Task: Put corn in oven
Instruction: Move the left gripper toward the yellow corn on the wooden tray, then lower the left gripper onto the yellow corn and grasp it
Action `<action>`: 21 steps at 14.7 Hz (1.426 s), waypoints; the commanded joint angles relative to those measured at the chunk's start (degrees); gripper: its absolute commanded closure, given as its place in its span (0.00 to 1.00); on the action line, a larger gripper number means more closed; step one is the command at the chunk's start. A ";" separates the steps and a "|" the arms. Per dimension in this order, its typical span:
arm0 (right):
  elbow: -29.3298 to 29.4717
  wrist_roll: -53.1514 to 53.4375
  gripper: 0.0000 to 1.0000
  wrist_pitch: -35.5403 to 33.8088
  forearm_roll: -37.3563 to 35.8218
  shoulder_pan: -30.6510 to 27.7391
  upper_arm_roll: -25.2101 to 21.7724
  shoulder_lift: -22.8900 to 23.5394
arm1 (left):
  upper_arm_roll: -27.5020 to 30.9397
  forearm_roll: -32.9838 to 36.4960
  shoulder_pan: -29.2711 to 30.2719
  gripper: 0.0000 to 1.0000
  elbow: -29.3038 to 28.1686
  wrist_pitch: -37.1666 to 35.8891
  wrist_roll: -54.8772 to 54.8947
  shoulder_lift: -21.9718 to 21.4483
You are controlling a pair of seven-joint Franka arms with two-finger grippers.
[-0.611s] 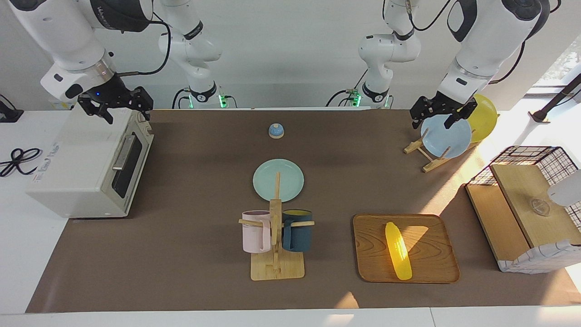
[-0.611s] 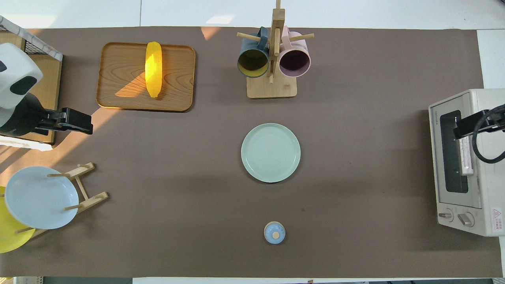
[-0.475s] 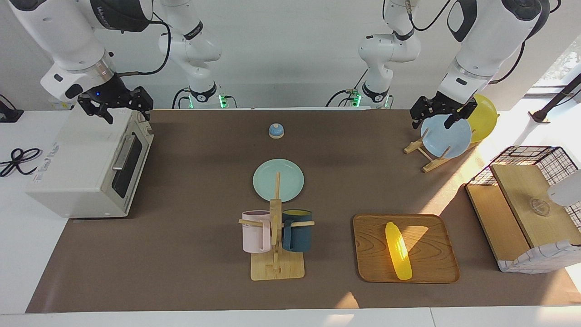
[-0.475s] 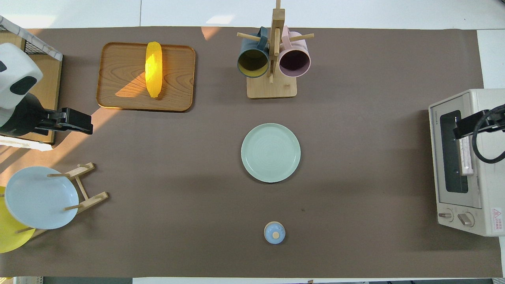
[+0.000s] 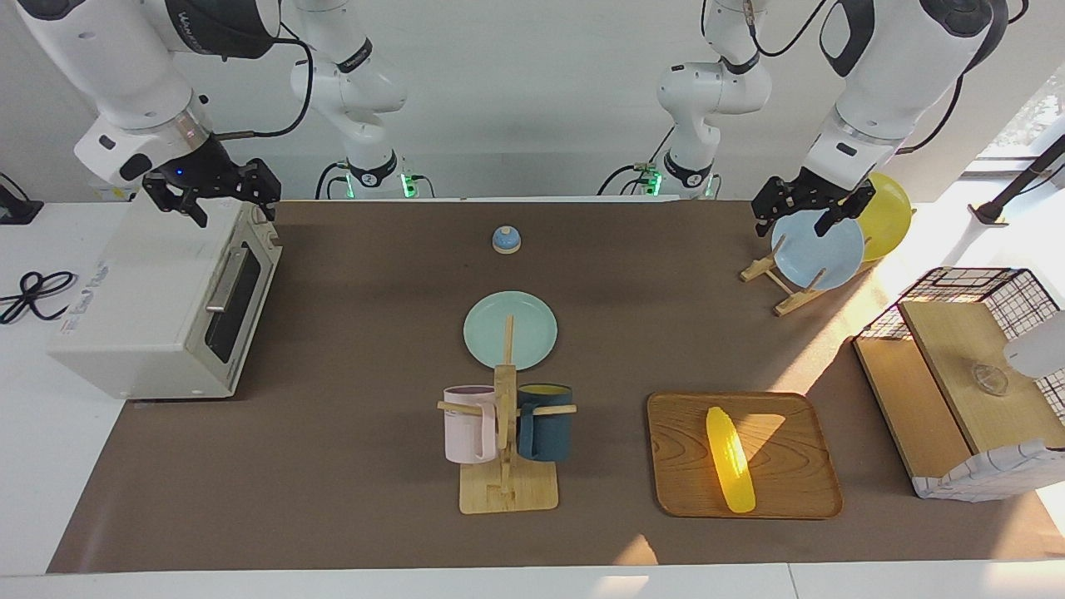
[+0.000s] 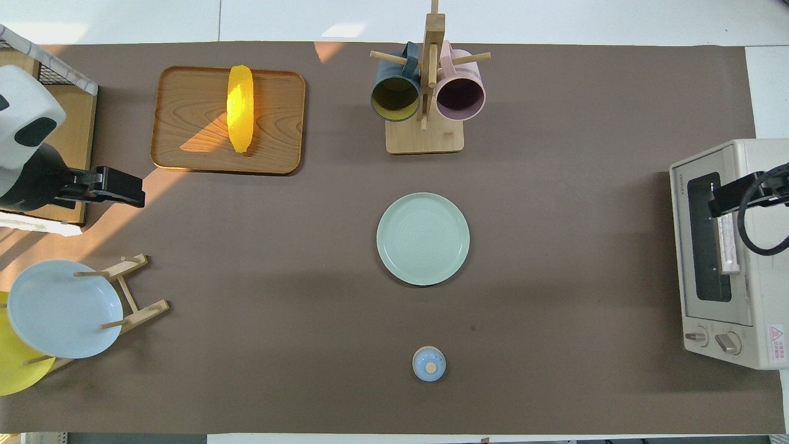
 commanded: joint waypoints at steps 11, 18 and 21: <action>-1.28 0.89 0.00 1.18 1.59 -0.40 0.42 -0.95 | -0.44 -1.83 -0.53 0.00 2.33 9.08 -0.10 9.22; -1.28 0.89 0.00 1.18 1.59 -0.49 0.42 -0.95 | -0.53 -1.74 -1.85 0.00 11.30 15.32 -0.10 23.99; -1.28 0.89 0.00 1.18 1.59 -0.49 0.42 -0.95 | -0.53 -1.74 -3.69 0.00 13.40 19.71 -0.01 29.87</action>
